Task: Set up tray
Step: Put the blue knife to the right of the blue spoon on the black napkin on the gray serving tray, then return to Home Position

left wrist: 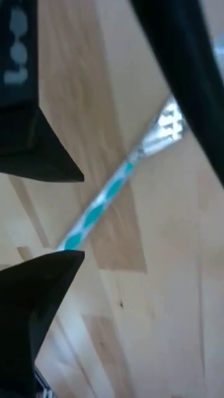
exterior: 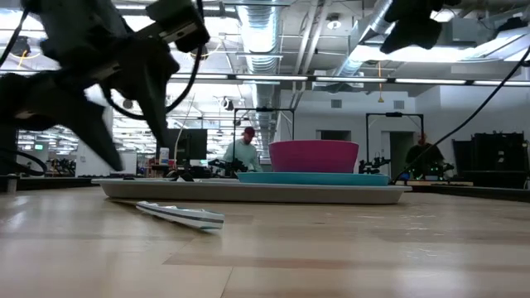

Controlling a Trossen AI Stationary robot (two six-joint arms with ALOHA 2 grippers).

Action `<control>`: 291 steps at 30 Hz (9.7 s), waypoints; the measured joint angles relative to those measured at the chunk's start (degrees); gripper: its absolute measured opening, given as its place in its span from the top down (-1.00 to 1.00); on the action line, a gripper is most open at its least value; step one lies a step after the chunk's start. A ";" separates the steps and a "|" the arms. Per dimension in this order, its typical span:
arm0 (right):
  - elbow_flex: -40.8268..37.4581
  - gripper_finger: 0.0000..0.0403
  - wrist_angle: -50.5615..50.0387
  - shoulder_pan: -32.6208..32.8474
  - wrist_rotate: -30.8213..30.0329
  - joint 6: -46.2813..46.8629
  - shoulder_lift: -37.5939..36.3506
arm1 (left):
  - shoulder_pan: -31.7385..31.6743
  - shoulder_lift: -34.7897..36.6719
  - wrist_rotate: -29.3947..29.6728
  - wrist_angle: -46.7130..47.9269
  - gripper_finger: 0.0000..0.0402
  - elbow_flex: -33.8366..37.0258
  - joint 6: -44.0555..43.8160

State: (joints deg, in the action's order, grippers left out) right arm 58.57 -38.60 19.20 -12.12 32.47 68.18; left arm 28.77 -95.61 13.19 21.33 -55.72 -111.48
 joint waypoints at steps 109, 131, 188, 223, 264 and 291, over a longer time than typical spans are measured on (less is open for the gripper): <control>0.06 -0.21 -8.64 -4.20 0.26 -13.50 -0.80 | -1.85 -21.87 -11.91 19.56 0.91 -24.21 -15.54; 0.07 -0.21 -7.81 -4.24 0.24 -13.53 -0.82 | 1.70 -13.51 -13.37 23.64 0.92 -24.11 -16.57; 0.07 -0.21 -5.95 -4.42 0.20 -6.93 -0.81 | -40.12 -5.60 -2.61 50.89 0.92 -28.15 43.92; 0.07 -0.21 -5.93 -4.42 0.12 0.23 -0.81 | -49.39 -5.73 -11.54 20.69 0.92 -7.85 50.36; -0.01 -0.21 -5.85 -3.82 0.24 -6.24 -5.91 | -47.94 -2.25 -9.96 21.71 0.41 -10.41 56.63; -41.85 -0.21 53.84 -3.60 8.60 -11.32 -46.80 | -23.65 17.68 14.89 9.44 0.41 -12.00 51.15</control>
State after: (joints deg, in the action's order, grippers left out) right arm 16.72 15.24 15.60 -3.52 21.15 21.38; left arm 5.12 -77.93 28.08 30.76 -67.72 -60.33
